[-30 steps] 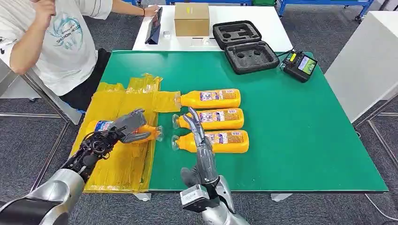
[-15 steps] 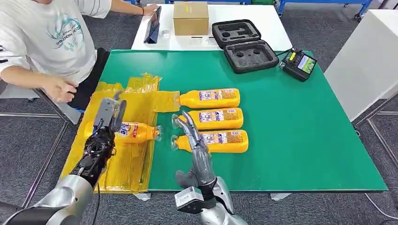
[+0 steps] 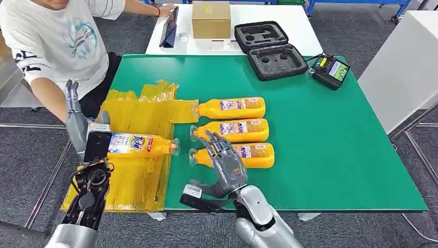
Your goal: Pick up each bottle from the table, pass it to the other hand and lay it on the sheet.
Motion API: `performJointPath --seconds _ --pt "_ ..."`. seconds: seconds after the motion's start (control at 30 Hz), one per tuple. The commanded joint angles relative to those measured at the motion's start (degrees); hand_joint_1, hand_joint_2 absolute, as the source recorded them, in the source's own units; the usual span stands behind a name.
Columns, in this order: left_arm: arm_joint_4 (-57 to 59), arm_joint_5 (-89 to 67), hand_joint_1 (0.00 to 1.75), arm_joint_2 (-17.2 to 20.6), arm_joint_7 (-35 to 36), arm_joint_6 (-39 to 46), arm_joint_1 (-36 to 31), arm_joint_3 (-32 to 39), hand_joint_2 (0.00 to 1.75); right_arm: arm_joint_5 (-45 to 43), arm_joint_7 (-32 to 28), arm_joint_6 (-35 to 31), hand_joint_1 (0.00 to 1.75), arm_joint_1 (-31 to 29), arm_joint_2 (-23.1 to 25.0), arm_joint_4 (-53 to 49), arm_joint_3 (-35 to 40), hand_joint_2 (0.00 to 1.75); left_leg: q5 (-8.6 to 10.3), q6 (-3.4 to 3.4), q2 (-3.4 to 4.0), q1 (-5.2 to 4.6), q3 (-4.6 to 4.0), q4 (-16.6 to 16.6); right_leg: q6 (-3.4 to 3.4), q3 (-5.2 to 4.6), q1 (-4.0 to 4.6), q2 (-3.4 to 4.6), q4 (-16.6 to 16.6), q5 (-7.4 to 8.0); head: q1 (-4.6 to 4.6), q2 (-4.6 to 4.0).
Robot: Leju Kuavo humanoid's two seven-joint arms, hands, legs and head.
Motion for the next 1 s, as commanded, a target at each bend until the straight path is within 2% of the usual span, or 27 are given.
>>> performJointPath --seconds 0.03,0.23,0.43,0.83,0.87,0.9,1.0 --pt "-5.36 3.90 0.00 1.36 0.26 -0.09 5.11 1.55 1.75 4.49 6.17 7.83 0.00 -10.25 -4.95 15.94 -4.56 1.75 0.00 -0.03 0.15 0.02 0.04 -0.04 -0.05 0.02 0.01 0.18 -0.03 0.04 -0.02 0.00" --pt "-5.27 5.00 0.00 1.85 0.26 -0.09 5.86 1.16 1.75 3.40 6.18 9.06 0.00 -11.01 -5.20 17.81 -5.50 1.75 0.03 -0.03 0.08 0.05 0.00 0.01 -0.05 0.01 0.05 0.11 -0.01 0.02 0.00 0.00" --pt "-3.38 7.37 0.00 2.37 0.26 -0.09 5.49 -0.30 1.75 -0.25 4.06 12.68 0.00 -12.97 -4.43 23.99 -6.08 1.75 0.06 -0.04 0.01 0.05 0.02 -0.02 -0.05 0.03 0.05 0.04 -0.02 0.02 0.00 0.00" --pt "-3.93 6.56 0.00 1.14 0.26 -0.09 6.22 1.15 1.75 -4.83 1.10 16.66 0.00 -15.65 -3.17 30.86 -6.14 1.75 0.06 -0.05 0.02 0.06 0.04 -0.02 -0.05 0.03 0.05 0.07 -0.04 0.03 -0.02 0.00" --pt "-3.87 6.84 0.00 1.14 0.26 -0.09 6.20 1.26 1.75 -5.86 0.41 17.43 1.26 -16.16 -2.90 31.52 -6.43 1.75 0.06 -0.07 0.04 0.08 0.06 -0.04 -0.07 0.04 0.07 0.10 -0.05 0.04 0.00 0.00" --pt "-3.54 7.06 0.00 1.18 0.26 -0.09 6.17 1.07 1.75 -6.97 -0.30 18.20 1.69 -16.63 -2.71 32.14 -6.75 1.75 0.06 -0.09 0.03 0.10 0.08 -0.06 -0.08 0.07 0.09 0.11 -0.08 0.05 -0.02 0.00" --pt "-2.94 7.68 0.00 1.28 0.26 -0.09 5.98 0.92 1.75 -9.10 -1.64 19.26 1.75 -17.63 -2.50 33.19 -7.40 1.75 0.09 -0.04 -0.01 0.06 0.02 -0.04 -0.04 0.01 0.05 0.03 -0.03 0.06 -0.02 0.00"
